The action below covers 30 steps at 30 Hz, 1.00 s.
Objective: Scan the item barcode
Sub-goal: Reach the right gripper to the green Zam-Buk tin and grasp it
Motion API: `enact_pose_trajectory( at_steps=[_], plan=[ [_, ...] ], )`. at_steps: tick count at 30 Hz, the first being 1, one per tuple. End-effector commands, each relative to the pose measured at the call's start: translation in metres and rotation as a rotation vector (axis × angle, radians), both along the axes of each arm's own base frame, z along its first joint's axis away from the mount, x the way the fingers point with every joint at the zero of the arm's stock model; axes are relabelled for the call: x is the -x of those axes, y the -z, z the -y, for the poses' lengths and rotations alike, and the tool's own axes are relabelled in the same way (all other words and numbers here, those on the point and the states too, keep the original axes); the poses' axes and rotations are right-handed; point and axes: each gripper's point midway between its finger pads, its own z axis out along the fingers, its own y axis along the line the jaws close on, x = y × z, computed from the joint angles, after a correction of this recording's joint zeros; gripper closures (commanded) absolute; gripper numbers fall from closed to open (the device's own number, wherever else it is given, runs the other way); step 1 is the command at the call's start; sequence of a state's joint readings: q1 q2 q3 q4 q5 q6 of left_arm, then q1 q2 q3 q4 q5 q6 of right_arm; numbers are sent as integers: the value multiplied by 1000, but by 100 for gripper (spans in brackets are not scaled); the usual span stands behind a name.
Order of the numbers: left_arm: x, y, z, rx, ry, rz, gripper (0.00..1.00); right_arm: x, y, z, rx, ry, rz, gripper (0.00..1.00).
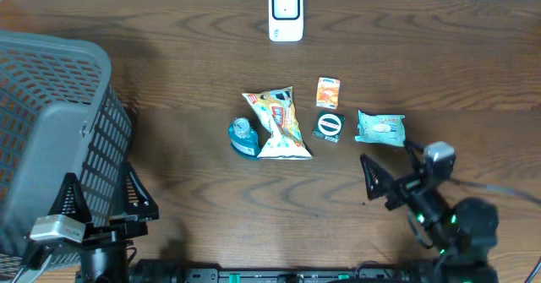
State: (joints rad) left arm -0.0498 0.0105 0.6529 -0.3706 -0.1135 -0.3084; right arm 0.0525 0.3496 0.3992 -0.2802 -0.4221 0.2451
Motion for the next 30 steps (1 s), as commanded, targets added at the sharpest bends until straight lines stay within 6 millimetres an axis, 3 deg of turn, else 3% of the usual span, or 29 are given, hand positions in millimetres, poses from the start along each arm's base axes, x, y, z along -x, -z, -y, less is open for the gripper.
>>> enact_pose_trajectory(
  at_steps=[1, 6, 8, 13, 16, 21, 25, 30],
  plan=[
    [1, 4, 2, -22, 9, -18, 1, -12, -8, -8, 64, -63, -109, 1],
    [-2, 30, 2, -27, 10, -126, 1, -23, -4, -18, 50, -119, -380, 1],
    [-2, 39, 2, -28, 11, -161, 1, -27, -6, -30, 11, -195, -428, 1],
    [-2, 51, 2, -31, 12, -212, 1, -44, 14, -34, -19, -204, -509, 1],
    [-2, 59, 2, -33, 12, -243, 1, -69, 39, -31, -60, -131, -600, 1],
    [1, 88, 2, -37, 14, -362, 1, -88, 87, -35, -55, -51, -755, 1],
    [2, 92, 2, -39, 14, -383, 1, -106, 110, -41, 69, 51, -799, 1],
    [2, 93, 2, -39, 13, -383, 1, -122, 127, -32, 229, 224, -846, 1]
  ],
)
